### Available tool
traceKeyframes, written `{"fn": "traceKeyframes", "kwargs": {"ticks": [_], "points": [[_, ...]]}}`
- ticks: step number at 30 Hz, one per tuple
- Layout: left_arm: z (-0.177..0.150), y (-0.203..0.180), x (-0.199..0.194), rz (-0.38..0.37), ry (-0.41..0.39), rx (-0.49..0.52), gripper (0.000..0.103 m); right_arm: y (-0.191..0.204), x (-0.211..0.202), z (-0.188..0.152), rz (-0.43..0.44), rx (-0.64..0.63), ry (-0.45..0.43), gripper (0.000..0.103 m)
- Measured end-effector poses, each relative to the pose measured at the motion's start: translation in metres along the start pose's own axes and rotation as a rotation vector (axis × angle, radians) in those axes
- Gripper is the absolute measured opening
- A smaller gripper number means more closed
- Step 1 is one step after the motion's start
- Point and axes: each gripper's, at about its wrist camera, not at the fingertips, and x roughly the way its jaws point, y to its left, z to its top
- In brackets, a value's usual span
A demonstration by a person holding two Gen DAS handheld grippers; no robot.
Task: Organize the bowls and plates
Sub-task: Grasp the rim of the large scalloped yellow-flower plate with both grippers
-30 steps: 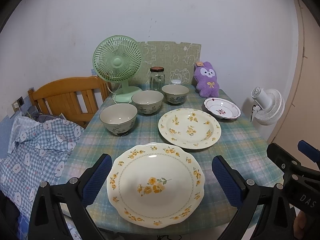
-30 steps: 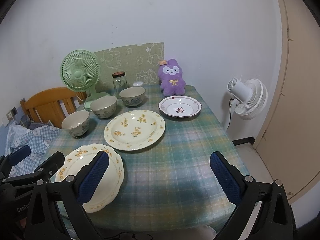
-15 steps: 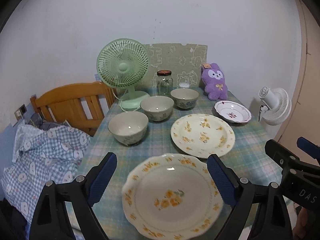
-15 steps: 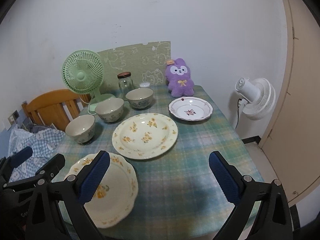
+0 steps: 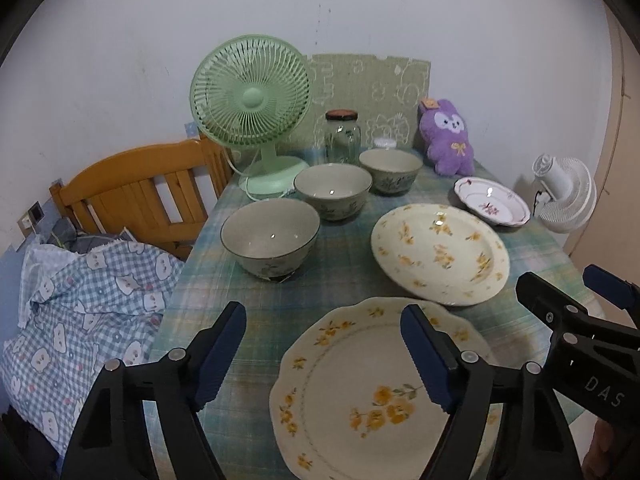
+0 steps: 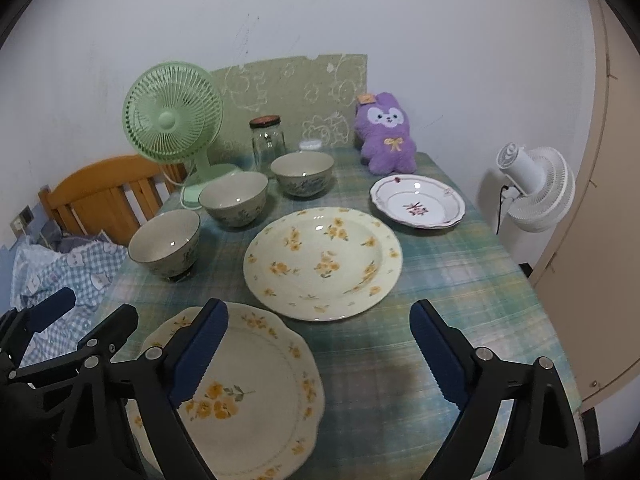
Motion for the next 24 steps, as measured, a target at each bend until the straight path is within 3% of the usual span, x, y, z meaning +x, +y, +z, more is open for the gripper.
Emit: {"fn": "traceKeyframes", "kwargs": {"ticks": [24], "points": [[-0.036, 0.024, 0.073, -0.018, 0.228, -0.017, 0.075, 0.031, 0.075, -0.039, -0.044, -0.02, 0.195, 0.083]]}}
